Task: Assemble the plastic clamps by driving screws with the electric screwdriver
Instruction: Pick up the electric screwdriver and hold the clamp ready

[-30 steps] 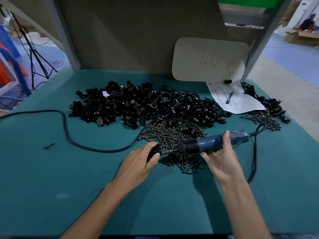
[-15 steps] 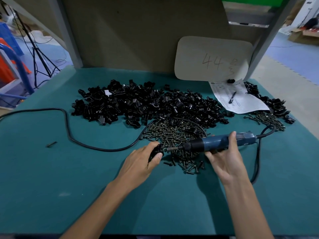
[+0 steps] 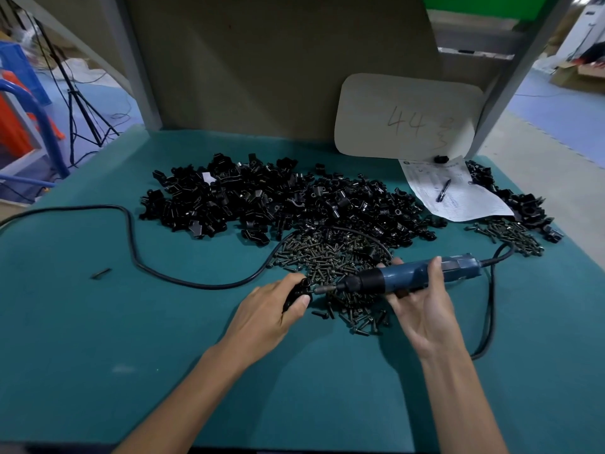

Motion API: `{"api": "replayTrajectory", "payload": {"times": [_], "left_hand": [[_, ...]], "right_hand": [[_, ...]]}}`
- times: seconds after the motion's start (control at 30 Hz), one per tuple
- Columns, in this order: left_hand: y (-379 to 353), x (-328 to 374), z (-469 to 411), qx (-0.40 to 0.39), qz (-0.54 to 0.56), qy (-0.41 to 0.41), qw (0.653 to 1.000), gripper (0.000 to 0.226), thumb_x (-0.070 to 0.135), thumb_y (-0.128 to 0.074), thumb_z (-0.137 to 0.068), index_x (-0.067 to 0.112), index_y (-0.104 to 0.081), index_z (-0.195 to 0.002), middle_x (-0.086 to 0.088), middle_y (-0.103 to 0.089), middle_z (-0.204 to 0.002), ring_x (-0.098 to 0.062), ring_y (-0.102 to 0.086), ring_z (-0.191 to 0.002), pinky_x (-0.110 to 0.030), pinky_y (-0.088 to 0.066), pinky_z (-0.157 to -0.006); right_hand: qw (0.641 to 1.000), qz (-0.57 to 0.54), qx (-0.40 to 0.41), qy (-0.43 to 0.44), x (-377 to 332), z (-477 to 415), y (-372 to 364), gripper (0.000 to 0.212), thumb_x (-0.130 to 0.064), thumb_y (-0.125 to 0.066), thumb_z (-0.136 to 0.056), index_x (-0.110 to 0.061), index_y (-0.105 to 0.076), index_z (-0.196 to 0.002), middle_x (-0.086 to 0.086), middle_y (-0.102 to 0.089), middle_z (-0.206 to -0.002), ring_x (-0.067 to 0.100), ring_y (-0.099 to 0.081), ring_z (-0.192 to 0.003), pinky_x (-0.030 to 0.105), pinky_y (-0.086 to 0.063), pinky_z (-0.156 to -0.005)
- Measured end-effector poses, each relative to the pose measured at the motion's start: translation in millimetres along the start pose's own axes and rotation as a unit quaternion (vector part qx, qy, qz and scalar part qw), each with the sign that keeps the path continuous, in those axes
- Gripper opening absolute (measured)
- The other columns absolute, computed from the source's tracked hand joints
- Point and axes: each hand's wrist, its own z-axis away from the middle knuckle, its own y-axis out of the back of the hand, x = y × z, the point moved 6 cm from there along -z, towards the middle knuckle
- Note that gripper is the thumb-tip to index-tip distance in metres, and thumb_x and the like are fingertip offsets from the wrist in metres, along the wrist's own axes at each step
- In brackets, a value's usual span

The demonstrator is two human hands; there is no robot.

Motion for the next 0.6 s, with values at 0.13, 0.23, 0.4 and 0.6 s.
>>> {"api": "replayTrajectory", "payload": {"times": [0.13,0.23,0.4,0.6], "left_hand": [[0,2,0,-0.002,-0.015,-0.006,1.000,0.039,0.067,-0.018,-0.100,0.042,-0.039,-0.121,0.019,-0.049,-0.081,0.003,-0.047,-0.080,-0.015,-0.029,-0.069],[-1,2,0,-0.004,-0.021,-0.010,1.000,0.043,0.069,-0.015,-0.099,0.042,-0.039,-0.123,0.018,-0.051,-0.084,0.005,-0.046,-0.080,-0.014,-0.030,-0.072],[-1,2,1,-0.002,-0.020,-0.012,1.000,0.044,0.070,-0.014,-0.098,0.042,-0.040,-0.121,0.016,-0.051,-0.084,0.003,-0.046,-0.081,-0.015,-0.030,-0.072],[-1,3,0,-0.005,-0.025,-0.016,1.000,0.044,0.069,-0.015,-0.098,0.041,-0.040,-0.122,0.016,-0.050,-0.084,0.005,-0.045,-0.081,-0.015,-0.030,-0.072]], "right_hand": [[1.000,0.009,-0.017,-0.008,5,-1,7,0.068,-0.052,-0.056,-0.090,-0.015,-0.043,-0.146,0.016,-0.069,-0.129,0.031,-0.069,-0.117,0.042,-0.063,-0.077],[0.999,0.020,-0.025,-0.017,8,-1,11,0.073,-0.055,-0.052,-0.091,-0.011,-0.042,-0.149,0.014,-0.066,-0.134,0.029,-0.067,-0.120,0.045,-0.063,-0.081],[0.999,0.022,-0.018,-0.022,9,0,12,0.079,-0.057,-0.051,-0.090,-0.005,-0.042,-0.150,0.020,-0.059,-0.142,0.030,-0.063,-0.125,0.043,-0.063,-0.083],[0.998,0.046,-0.025,-0.026,10,0,15,0.081,-0.063,-0.046,-0.090,-0.008,-0.043,-0.150,0.013,-0.063,-0.141,0.027,-0.063,-0.127,0.046,-0.052,-0.097]]}}
